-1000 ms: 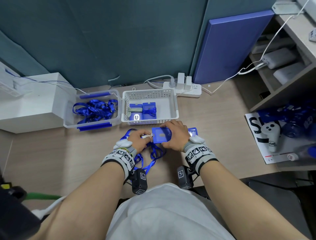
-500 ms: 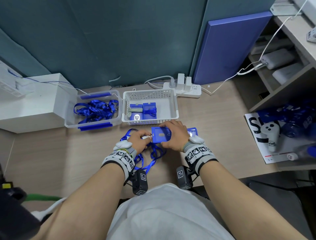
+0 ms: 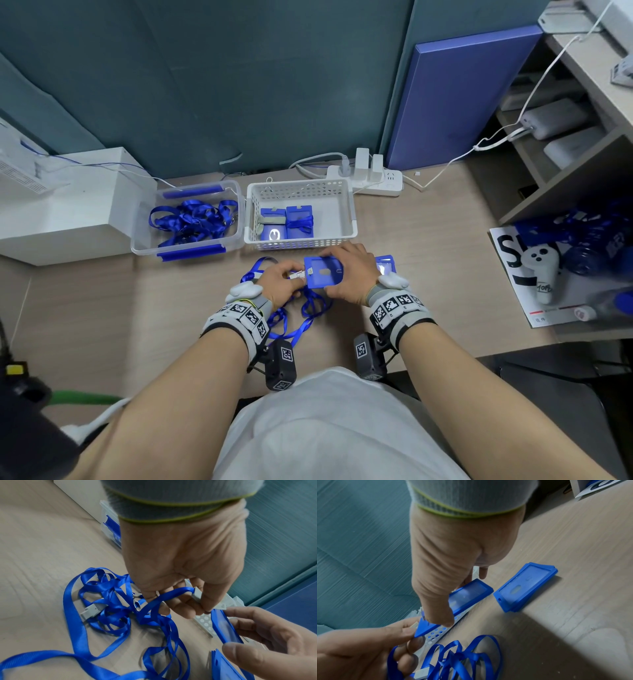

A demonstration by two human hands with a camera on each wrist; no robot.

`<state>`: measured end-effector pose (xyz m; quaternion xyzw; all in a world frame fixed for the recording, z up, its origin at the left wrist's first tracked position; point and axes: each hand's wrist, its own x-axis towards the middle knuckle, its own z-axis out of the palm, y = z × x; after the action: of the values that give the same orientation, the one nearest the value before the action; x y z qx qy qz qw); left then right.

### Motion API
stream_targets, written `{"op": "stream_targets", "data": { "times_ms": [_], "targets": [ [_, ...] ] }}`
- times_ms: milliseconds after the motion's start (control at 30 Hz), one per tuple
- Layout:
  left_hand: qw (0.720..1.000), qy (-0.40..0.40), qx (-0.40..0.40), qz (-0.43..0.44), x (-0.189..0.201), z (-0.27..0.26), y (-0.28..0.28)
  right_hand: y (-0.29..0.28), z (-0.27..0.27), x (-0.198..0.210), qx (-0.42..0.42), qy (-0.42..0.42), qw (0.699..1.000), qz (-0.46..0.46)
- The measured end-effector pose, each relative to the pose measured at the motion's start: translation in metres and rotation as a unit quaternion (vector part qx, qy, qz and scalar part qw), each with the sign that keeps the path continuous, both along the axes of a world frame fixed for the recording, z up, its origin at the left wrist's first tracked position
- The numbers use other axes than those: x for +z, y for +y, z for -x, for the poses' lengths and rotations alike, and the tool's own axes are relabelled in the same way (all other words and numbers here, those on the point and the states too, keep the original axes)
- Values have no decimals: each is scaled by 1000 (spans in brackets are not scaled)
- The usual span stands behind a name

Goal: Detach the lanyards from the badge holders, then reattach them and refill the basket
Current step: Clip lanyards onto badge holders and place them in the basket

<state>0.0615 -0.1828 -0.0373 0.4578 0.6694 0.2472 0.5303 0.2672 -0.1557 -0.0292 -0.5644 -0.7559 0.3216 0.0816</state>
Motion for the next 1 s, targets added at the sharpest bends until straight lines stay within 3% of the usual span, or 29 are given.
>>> {"op": "stream_targets", "data": {
  "times_ms": [300,500,700,1000],
  "targets": [
    [1000,6,-5,1,5,0,-3,0,1,-1,3,0,1000,0],
    [1000,-21,17,-16,7,1,-4,0,2,-2,7,-1,1000,0],
    [996,-58,59,22,8,0,2,1,2,-2,11,-7,1000,0],
    [995,-47,83,24,-1,1,1,0,3,-3,12,-9,1000,-9]
  ]
}}
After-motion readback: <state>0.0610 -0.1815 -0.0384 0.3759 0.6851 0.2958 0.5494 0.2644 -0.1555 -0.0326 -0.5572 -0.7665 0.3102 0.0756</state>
